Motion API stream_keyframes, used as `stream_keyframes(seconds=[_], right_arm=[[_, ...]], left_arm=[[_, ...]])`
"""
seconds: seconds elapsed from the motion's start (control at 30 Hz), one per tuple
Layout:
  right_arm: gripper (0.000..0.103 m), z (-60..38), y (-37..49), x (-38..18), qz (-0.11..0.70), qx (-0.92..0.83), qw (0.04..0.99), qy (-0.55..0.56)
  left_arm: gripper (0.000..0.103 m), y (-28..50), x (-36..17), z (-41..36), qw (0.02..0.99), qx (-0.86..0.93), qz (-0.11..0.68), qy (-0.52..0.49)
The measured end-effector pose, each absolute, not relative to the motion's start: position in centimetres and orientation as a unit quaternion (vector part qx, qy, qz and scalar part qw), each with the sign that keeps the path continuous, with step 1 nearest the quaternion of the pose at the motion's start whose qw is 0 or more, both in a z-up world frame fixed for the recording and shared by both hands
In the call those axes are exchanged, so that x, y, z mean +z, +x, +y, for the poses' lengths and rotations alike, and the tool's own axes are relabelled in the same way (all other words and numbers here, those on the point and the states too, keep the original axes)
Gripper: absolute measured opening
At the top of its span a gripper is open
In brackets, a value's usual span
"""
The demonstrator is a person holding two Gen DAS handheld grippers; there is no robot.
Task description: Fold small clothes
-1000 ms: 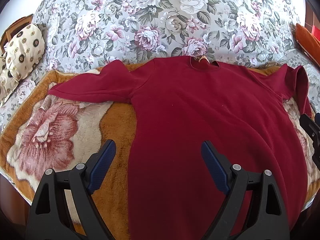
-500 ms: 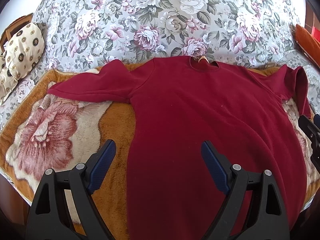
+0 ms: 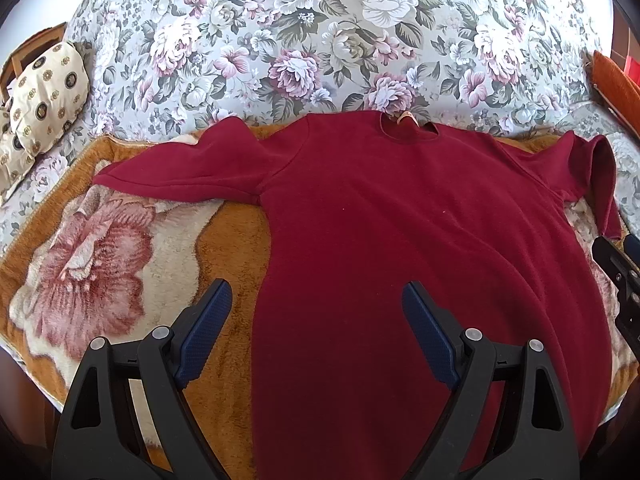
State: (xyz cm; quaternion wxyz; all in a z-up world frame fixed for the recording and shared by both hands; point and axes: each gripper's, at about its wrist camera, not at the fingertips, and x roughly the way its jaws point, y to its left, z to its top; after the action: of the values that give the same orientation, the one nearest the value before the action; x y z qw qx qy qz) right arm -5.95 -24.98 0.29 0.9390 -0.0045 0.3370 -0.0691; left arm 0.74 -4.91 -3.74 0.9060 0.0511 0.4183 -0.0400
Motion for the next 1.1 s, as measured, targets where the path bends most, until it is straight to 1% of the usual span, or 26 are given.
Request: stream_keyframes(seconds=[1.1], right_arm=[[0.065,-23.9,-5.1,-0.4,0.358,-0.06,0.932,-0.013]], left_arm=[[0.087,1.2,-4.3,-4.4,0.902,-0.039,0.427,0.04]])
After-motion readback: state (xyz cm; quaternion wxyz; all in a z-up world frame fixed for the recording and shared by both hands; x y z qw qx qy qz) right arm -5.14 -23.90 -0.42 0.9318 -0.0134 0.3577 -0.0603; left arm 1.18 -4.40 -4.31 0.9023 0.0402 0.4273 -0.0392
